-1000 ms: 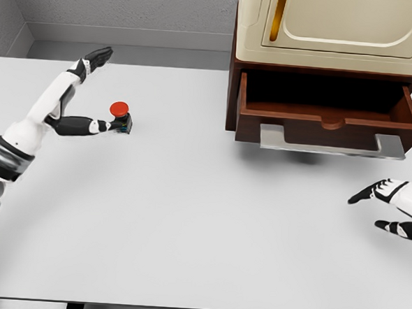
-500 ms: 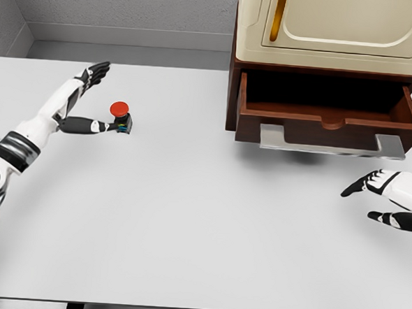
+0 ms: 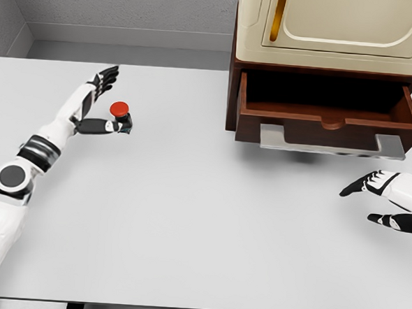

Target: Put the switch into the drawer with left arm, and close the drawer with right arm

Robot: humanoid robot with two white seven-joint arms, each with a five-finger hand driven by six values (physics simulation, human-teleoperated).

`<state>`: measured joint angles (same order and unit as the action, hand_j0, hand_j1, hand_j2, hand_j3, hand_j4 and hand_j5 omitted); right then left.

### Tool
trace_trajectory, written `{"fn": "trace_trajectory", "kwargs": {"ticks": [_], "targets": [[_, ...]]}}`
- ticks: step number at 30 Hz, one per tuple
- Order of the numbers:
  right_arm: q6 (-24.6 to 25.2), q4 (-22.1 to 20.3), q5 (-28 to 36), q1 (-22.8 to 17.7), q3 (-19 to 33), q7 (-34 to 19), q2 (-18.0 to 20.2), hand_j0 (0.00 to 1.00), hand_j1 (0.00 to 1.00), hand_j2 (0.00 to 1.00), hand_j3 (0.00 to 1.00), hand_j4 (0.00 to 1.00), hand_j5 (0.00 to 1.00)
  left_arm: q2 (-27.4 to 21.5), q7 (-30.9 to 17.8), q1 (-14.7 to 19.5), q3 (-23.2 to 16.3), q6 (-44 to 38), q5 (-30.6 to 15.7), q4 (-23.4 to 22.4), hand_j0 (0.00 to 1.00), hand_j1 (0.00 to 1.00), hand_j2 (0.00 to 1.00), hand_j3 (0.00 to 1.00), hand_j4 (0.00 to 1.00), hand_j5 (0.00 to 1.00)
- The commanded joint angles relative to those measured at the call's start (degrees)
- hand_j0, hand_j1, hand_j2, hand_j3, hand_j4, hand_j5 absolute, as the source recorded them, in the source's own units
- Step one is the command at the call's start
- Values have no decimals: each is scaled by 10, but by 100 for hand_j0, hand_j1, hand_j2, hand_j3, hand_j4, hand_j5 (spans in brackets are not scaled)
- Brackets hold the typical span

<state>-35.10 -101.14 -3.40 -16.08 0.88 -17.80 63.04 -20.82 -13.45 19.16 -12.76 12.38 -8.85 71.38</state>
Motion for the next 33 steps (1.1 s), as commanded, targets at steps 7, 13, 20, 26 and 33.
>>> {"fn": "trace_trajectory", "kwargs": {"ticks": [7, 13, 20, 26, 33], "targets": [[1, 1, 9, -2, 0, 0, 4, 76, 76, 76, 76, 76, 76, 19, -1, 18, -1, 9, 5, -66, 100, 100, 100, 100, 100, 100], [1, 0, 9, -4, 0, 0, 4, 77, 77, 77, 77, 77, 77, 18, -1, 18, -1, 26, 25, -87, 100, 100, 100, 100, 100, 100], [1, 1, 9, -4, 0, 0, 4, 78, 78, 78, 78, 78, 78, 18, -1, 18, -2, 26, 30, -106, 100, 100, 100, 100, 100, 100], [1, 1, 9, -4, 0, 1, 4, 78, 78, 78, 78, 78, 78, 27, 0, 18, -2, 26, 37, -110, 97, 97, 97, 97, 97, 97], [1, 0, 9, -4, 0, 1, 5, 80, 80, 80, 80, 80, 80, 33, 0, 25, -2, 34, 42, -122, 79, 79, 79, 79, 79, 79]]}}
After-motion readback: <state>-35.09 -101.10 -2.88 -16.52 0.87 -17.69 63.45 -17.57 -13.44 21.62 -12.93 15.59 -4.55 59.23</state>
